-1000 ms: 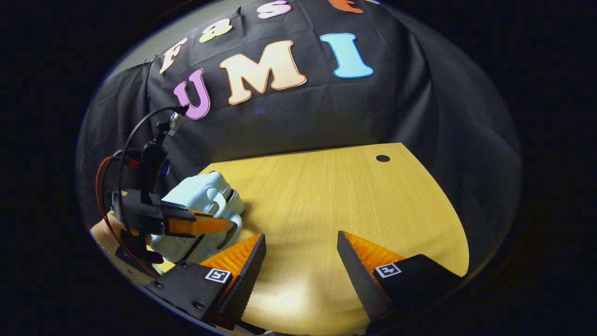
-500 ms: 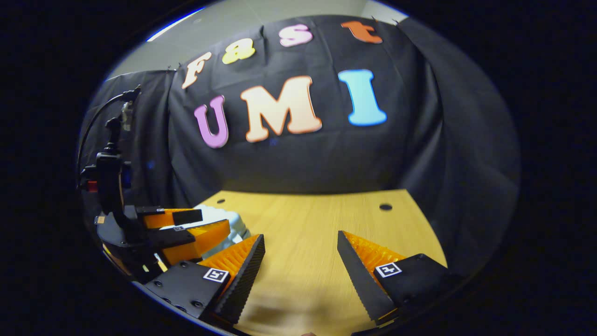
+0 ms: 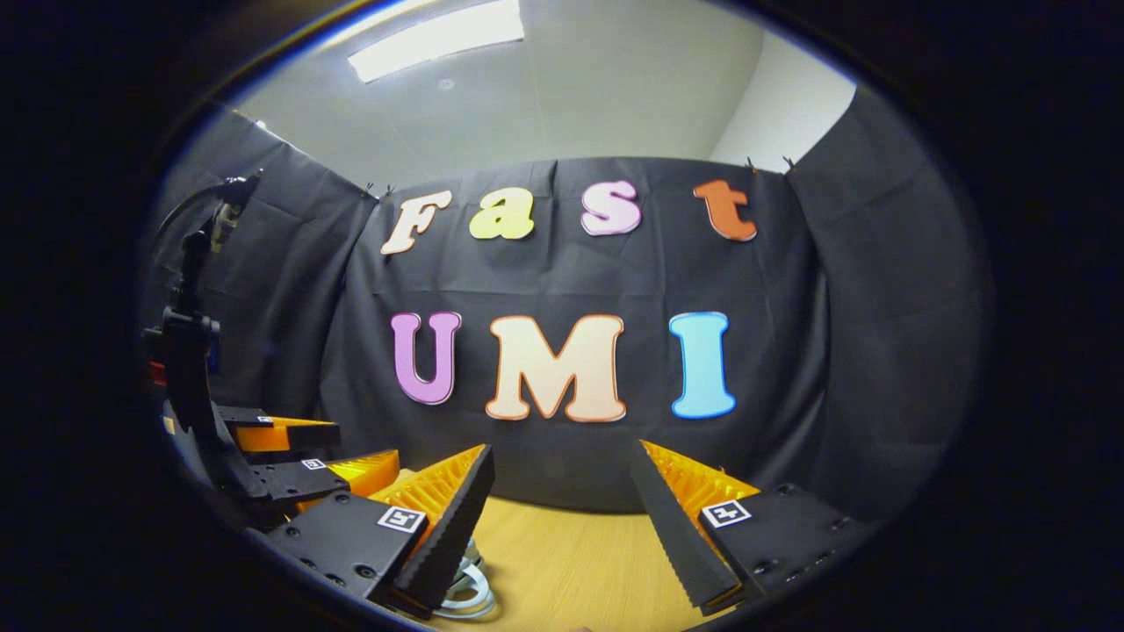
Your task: First open the suitcase, pack the skin care products into it, and then close the suitcase.
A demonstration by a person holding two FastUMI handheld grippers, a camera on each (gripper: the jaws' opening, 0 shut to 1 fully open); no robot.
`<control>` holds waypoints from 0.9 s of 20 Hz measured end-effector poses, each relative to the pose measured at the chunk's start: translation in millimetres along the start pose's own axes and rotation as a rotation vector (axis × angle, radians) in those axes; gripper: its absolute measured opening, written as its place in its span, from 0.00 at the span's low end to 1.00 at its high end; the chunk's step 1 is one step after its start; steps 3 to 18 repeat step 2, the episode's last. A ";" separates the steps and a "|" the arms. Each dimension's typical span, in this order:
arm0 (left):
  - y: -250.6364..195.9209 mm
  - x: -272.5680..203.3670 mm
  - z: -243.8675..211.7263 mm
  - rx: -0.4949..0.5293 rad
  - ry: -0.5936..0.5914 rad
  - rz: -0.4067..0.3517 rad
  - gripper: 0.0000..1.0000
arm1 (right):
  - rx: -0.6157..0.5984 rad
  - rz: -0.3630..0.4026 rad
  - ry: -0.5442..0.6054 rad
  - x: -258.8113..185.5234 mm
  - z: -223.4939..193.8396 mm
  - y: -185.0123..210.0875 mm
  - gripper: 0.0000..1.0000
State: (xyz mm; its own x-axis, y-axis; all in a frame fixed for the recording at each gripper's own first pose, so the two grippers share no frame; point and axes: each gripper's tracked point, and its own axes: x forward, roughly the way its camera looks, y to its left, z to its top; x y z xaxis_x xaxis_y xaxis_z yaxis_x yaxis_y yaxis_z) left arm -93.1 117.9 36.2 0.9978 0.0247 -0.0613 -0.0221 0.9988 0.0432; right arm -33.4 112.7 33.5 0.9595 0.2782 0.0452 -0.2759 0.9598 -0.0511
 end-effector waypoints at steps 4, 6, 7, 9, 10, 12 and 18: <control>11.1 -4.0 0.6 -0.021 0.005 0.016 1.00 | -0.001 0.008 0.009 -2.7 -0.4 16.2 0.98; 11.1 -4.0 0.6 -0.021 0.005 0.016 1.00 | -0.001 0.008 0.009 -2.7 -0.4 16.2 0.98; 11.1 -4.0 0.6 -0.021 0.005 0.016 1.00 | -0.001 0.008 0.009 -2.7 -0.4 16.2 0.98; 11.1 -4.0 0.6 -0.021 0.005 0.016 1.00 | -0.001 0.008 0.009 -2.7 -0.4 16.2 0.98; 11.1 -4.0 0.6 -0.021 0.005 0.016 1.00 | -0.001 0.008 0.009 -2.7 -0.4 16.2 0.98; 11.1 -4.0 0.6 -0.021 0.005 0.016 1.00 | -0.001 0.008 0.009 -2.7 -0.4 16.2 0.98; 11.1 -4.0 0.6 -0.021 0.005 0.016 1.00 | -0.001 0.008 0.009 -2.7 -0.4 16.2 0.98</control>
